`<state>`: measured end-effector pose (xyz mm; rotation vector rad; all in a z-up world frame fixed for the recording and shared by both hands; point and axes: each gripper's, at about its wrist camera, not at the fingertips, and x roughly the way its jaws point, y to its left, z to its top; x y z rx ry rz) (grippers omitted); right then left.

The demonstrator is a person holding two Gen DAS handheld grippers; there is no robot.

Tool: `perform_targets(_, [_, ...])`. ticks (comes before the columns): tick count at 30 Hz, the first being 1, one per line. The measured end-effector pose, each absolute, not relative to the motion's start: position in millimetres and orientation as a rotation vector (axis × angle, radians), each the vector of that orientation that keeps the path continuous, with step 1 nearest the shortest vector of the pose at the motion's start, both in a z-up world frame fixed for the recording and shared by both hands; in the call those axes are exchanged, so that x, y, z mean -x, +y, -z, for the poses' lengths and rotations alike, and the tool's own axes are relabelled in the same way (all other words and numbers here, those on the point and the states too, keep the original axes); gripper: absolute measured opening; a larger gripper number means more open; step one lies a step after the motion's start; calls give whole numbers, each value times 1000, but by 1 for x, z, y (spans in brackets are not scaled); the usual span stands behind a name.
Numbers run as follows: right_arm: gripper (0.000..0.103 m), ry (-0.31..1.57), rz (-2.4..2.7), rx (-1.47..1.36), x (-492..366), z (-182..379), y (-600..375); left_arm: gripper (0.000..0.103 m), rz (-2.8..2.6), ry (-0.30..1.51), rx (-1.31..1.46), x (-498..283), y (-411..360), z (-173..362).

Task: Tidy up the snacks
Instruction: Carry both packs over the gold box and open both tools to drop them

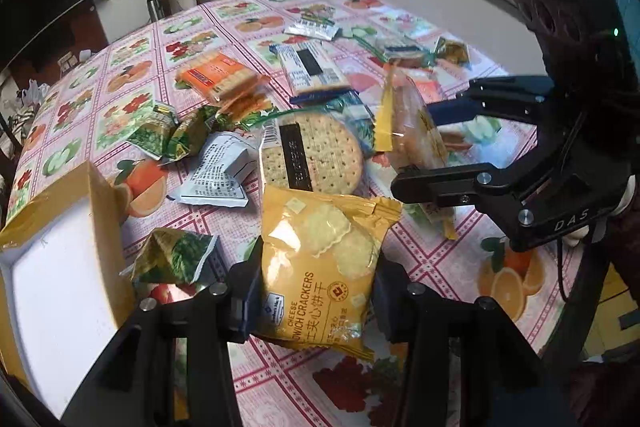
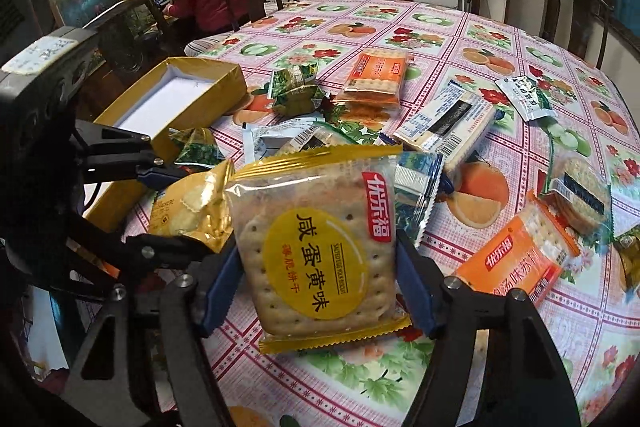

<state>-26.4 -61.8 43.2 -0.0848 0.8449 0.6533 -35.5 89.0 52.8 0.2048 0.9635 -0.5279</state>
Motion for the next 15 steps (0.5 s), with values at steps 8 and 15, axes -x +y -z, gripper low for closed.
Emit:
perform_targets(8, [71,778,-643,60,71,-77,-66,45,425,829,36,85,152,-92])
perform_targets(15, [71,753,-765,12,96,-110,-31,45,198,767,112,118,230,-103])
